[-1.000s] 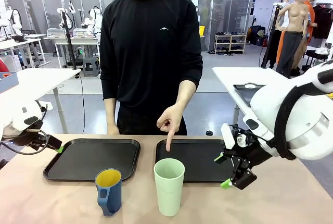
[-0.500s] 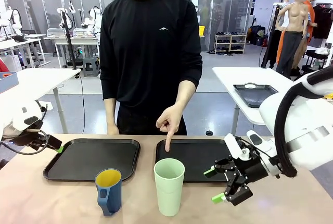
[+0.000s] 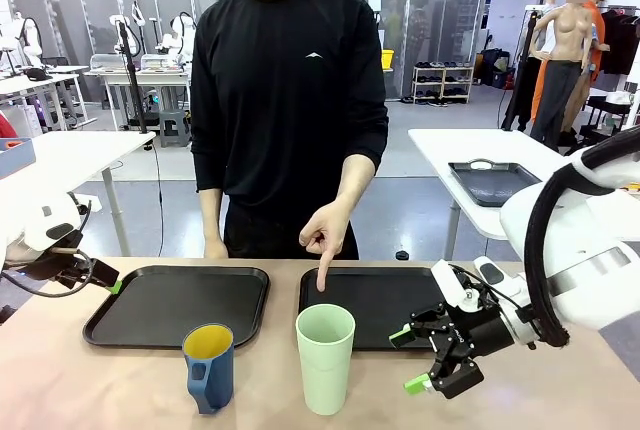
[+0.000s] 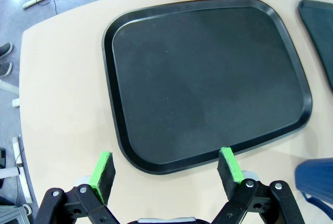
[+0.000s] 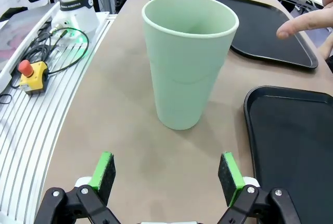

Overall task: Sort and store the cups by type.
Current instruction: Pick up the Reusable plastic cup.

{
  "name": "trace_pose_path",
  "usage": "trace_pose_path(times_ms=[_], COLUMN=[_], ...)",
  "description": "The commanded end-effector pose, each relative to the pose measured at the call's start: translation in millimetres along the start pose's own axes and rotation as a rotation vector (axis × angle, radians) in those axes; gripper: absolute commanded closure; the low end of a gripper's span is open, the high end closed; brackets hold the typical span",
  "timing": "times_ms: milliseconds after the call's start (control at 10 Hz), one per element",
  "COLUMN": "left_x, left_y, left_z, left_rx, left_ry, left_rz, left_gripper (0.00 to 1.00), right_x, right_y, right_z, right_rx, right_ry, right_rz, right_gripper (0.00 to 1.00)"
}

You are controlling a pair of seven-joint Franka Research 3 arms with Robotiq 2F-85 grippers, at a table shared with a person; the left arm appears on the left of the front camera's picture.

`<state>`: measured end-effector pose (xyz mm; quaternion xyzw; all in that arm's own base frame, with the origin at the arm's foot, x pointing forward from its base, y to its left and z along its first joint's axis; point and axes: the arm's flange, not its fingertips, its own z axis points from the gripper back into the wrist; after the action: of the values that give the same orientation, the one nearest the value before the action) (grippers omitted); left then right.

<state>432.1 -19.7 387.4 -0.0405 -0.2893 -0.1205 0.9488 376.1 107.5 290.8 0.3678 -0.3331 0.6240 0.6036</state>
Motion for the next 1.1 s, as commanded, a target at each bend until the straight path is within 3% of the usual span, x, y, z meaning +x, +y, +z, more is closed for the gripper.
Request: trace_pose_path(times_ms=[0,200,600,1000], left_x=[1,1,1,1], left_y=[0,0,0,0], left_z=[1,1,1,1], left_rx=[0.000,0.000,0.000,0.000], left_ry=[-0.002,-0.002,-0.002,-0.002], left_rz=[0.000,0.000,0.000,0.000], left_gripper=[0.00,0.00,0.00,0.00], right_x=[1,0,-11,-14], right_y=[1,0,0,0], right_z=[1,0,-36,-75], right_rx=[0.000,0.001,-0.051,-0.008], right_ry=[0.015,0.001,-0.114,-0.223], right_rz=[0.014,0.001,-0.013,0.004], right_gripper=[0.00,0.00,0.00,0.00])
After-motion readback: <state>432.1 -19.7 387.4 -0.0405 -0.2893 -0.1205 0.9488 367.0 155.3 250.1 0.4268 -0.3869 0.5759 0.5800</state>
